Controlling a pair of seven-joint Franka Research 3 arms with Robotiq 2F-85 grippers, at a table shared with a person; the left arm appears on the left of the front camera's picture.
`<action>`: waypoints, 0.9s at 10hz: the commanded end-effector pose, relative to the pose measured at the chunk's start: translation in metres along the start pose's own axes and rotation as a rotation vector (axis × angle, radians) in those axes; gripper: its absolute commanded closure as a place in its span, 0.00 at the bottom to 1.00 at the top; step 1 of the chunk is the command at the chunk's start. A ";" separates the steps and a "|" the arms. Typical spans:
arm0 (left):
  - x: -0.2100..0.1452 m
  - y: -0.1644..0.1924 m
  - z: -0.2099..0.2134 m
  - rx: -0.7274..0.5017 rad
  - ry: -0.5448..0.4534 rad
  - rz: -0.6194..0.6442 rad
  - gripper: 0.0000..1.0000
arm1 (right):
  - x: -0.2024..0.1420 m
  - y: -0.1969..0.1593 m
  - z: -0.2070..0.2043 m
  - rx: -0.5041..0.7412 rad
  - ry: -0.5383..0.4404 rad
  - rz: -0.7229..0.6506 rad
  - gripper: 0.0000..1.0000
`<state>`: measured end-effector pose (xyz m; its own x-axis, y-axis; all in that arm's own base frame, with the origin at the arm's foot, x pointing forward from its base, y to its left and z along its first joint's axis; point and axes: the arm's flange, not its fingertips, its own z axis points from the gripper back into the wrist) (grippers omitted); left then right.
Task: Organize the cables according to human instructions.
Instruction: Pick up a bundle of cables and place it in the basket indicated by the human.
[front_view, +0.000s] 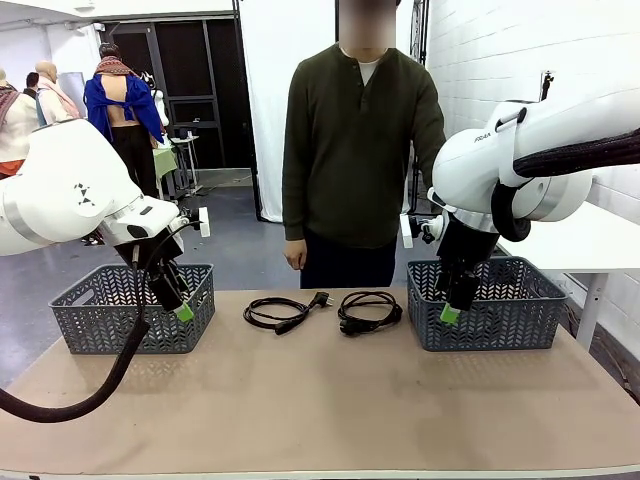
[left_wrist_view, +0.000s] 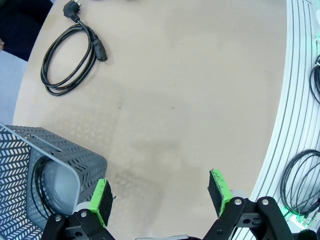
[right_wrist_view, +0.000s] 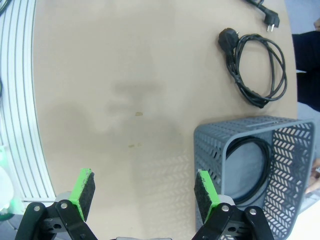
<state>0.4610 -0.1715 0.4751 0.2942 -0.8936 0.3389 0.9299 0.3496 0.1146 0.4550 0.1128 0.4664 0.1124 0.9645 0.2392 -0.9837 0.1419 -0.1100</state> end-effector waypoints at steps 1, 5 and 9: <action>0.000 0.000 0.002 0.003 -0.001 0.001 0.00 | 0.001 -0.001 0.000 -0.004 0.006 -0.009 0.00; 0.000 0.000 0.002 0.003 -0.001 0.001 0.00 | 0.001 -0.001 0.000 -0.004 0.006 -0.009 0.00; 0.000 0.000 0.002 0.003 -0.001 0.001 0.00 | 0.021 -0.031 -0.004 -0.054 0.033 0.123 0.00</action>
<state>0.4610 -0.1716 0.4753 0.2939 -0.8936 0.3392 0.9299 0.3494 0.1148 0.4692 0.1223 0.4739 0.0536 0.9742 0.2193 -0.9826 0.0905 -0.1620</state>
